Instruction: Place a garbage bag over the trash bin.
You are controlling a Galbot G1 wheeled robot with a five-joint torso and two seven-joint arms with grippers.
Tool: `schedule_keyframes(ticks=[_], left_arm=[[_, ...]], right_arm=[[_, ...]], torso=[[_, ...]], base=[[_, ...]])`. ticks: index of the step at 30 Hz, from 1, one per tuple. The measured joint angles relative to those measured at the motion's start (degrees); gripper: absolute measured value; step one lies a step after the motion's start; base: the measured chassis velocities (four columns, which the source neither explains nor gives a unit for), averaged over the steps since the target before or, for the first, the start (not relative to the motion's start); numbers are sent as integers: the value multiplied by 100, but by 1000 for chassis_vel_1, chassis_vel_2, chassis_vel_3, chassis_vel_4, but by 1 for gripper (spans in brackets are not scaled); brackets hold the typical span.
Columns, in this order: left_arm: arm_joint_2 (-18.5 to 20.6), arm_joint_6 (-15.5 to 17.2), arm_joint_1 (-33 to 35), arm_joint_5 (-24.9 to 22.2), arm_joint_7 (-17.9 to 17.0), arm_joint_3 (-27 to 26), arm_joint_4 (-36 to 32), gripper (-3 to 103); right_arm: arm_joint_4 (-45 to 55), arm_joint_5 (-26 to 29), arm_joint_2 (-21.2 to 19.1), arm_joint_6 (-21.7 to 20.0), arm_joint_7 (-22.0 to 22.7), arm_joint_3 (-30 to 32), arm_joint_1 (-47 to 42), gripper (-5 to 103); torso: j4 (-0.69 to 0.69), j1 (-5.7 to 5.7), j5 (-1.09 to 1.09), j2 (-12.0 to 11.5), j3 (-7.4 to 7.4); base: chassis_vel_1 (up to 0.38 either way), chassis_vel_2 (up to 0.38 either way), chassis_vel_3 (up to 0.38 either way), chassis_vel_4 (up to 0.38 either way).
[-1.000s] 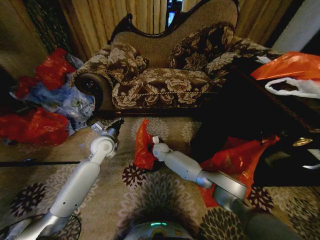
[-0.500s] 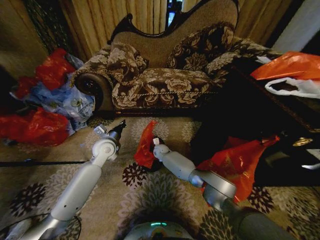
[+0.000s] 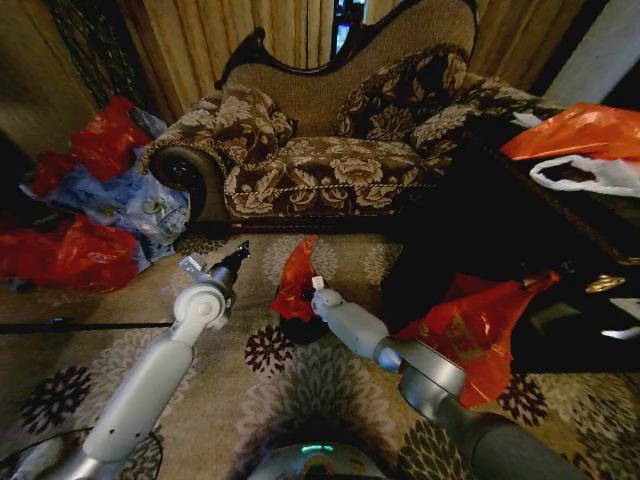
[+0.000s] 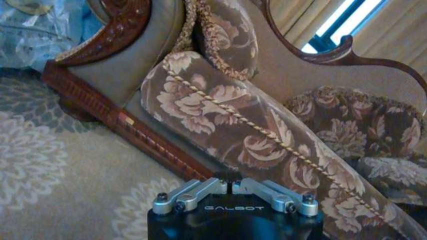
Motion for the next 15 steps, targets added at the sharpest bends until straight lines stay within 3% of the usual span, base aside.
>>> schedule_keyframes(ticks=[7, 9, 11, 12, 14, 15], left_arm=[[-4, 16, 134, -19, 8, -87, -123, 0], [-5, 46, 166, -27, 13, -126, -159, 0], [-5, 52, 173, -28, 14, -131, -163, 0], [-5, 73, 202, -19, 16, -139, -180, 0], [-2, 83, 215, -13, 17, -142, -191, 0], [6, 94, 235, -10, 17, -149, -213, 0]], right_arm=[[740, -55, -260, -107, 138, -2, -134, -1], [1292, 229, -425, -254, 415, -122, -170, 9], [1417, 303, -456, -280, 518, -164, -182, 9], [1749, 459, -531, -313, 868, -311, -213, 20], [1871, 489, -553, -298, 988, -375, -228, 20], [2009, 504, -580, -283, 1105, -435, -250, 25]], torso=[[-1, 2, -1, -1, 3], [-2, 1, -1, 0, 1], [-1, 1, 0, 0, 2], [0, 2, -1, 0, 2], [0, 1, -1, 0, 2], [0, 1, -1, -1, 2]], base=[[0, 0, 0, 0], [0, 0, 0, 0], [0, 0, 0, 0], [0, 0, 0, 0], [0, 0, 0, 0], [0, 0, 0, 0]])
